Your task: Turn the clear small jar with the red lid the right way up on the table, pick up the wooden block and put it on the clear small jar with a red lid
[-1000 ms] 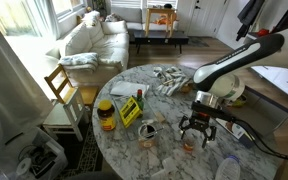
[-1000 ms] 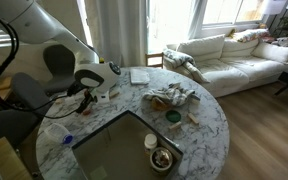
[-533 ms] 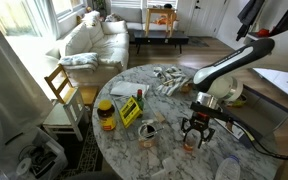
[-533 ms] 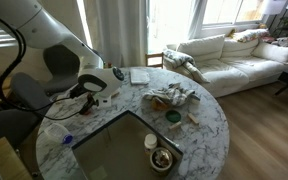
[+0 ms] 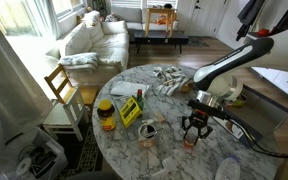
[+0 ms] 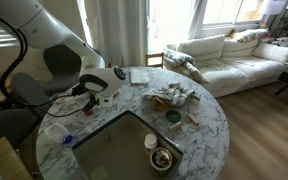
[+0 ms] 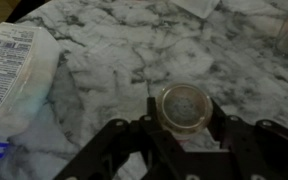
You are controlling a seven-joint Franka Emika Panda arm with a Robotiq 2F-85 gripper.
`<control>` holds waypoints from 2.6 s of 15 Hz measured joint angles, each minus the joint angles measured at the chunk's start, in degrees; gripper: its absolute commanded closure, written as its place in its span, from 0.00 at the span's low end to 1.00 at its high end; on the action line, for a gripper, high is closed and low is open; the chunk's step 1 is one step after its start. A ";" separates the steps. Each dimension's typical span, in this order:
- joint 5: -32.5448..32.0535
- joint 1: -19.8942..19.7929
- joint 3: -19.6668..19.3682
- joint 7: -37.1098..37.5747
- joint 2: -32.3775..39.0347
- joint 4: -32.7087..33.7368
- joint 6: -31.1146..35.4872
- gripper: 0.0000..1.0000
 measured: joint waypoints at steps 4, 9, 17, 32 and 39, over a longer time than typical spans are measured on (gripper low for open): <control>-8.98 3.42 -1.53 10.75 -2.73 -0.13 4.74 0.76; -26.65 8.18 -1.68 26.20 -5.17 -0.20 7.43 0.76; -51.42 12.80 -1.94 44.56 -4.66 -0.22 7.83 0.76; -52.11 11.59 -0.78 45.25 -3.23 -1.02 16.01 0.00; -28.02 0.22 3.52 23.16 -4.74 -5.36 26.14 0.00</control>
